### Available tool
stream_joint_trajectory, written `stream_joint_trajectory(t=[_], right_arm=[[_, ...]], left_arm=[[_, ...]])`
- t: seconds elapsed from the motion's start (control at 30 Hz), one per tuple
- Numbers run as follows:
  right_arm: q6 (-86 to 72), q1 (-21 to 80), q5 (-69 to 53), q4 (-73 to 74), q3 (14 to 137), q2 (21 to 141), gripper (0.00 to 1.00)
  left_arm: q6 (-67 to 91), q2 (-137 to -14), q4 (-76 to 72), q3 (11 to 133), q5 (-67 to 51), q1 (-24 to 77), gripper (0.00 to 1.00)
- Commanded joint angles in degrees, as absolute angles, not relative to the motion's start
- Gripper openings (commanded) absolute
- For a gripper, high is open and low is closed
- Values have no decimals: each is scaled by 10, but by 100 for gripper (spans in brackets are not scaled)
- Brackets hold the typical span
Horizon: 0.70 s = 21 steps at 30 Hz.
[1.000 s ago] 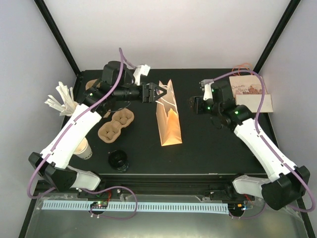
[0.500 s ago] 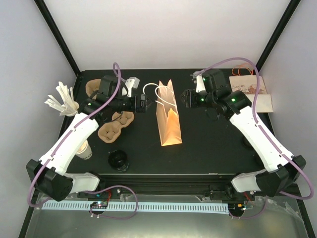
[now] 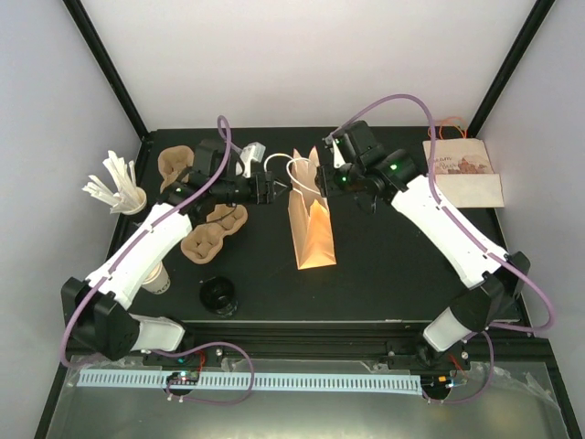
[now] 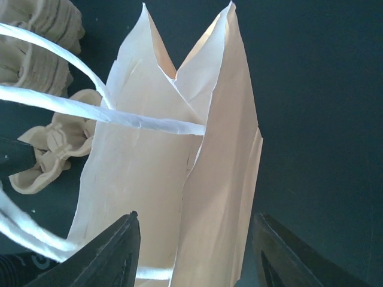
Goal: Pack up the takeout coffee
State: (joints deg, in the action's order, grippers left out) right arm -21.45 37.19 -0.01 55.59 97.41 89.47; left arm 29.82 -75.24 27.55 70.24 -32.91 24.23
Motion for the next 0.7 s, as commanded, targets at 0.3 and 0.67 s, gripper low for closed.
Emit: stream_joint_trajectory(t=[0.3, 0.67], right_arm=[[-228, 395, 97, 599, 1029, 956, 22], [-221, 389, 175, 631, 1035, 923, 1]], left_arm=[[324, -815, 250, 745, -354, 227, 28], [302, -786, 296, 736, -338, 193, 1]])
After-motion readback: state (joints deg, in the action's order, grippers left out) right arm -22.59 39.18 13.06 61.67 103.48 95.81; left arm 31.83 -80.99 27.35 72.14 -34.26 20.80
